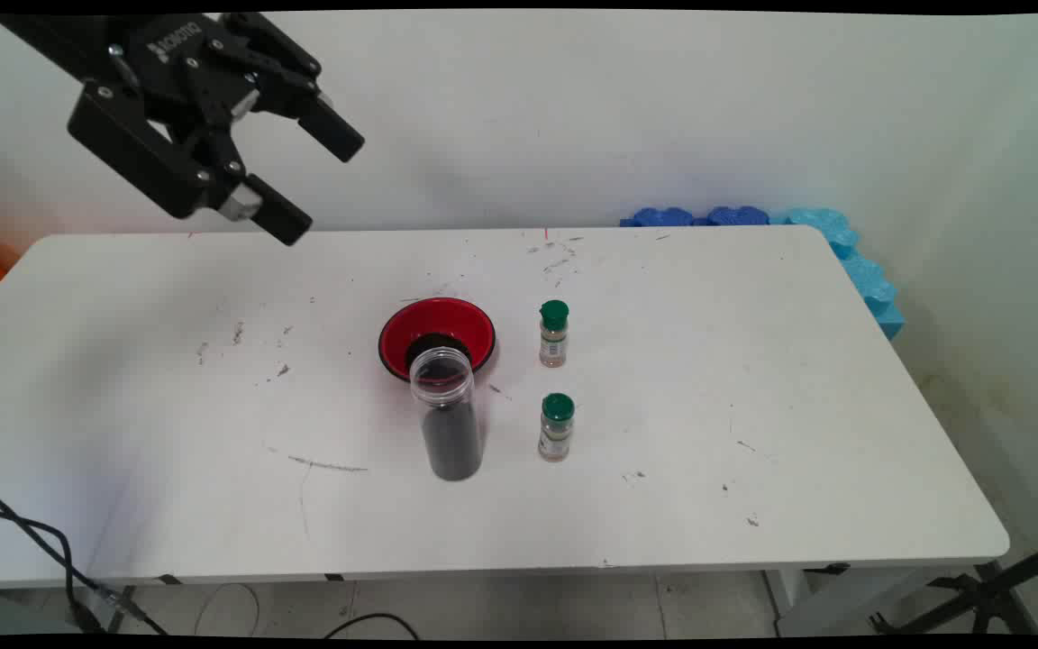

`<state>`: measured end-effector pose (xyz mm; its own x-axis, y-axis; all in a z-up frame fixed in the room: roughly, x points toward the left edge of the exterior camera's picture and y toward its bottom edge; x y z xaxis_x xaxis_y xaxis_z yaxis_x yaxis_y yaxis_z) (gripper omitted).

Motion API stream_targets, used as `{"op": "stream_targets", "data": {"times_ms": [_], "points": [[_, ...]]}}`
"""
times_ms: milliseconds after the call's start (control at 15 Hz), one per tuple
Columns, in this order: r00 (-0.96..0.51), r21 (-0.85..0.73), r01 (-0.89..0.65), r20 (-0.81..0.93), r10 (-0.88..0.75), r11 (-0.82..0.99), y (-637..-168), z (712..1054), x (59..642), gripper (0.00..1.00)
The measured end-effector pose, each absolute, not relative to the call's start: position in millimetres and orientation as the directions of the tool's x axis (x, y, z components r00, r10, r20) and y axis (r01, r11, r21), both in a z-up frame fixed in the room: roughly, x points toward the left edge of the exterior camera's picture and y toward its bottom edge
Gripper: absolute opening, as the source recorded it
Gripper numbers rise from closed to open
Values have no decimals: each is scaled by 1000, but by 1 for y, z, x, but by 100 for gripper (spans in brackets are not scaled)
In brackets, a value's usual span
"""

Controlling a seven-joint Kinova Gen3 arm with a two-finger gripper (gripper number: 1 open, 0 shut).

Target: Pick up the black seasoning powder from the table

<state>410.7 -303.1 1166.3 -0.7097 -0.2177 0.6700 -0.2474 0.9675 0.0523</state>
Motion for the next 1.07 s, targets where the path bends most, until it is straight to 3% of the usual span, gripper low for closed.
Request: {"op": "stream_targets", "data": {"times_ms": [600,1067], "points": [[-646,111,-398,671,-364,910,-306,1138,470,100],[-592,95,-539,664,-457,837,-278,1070,502,100]]}}
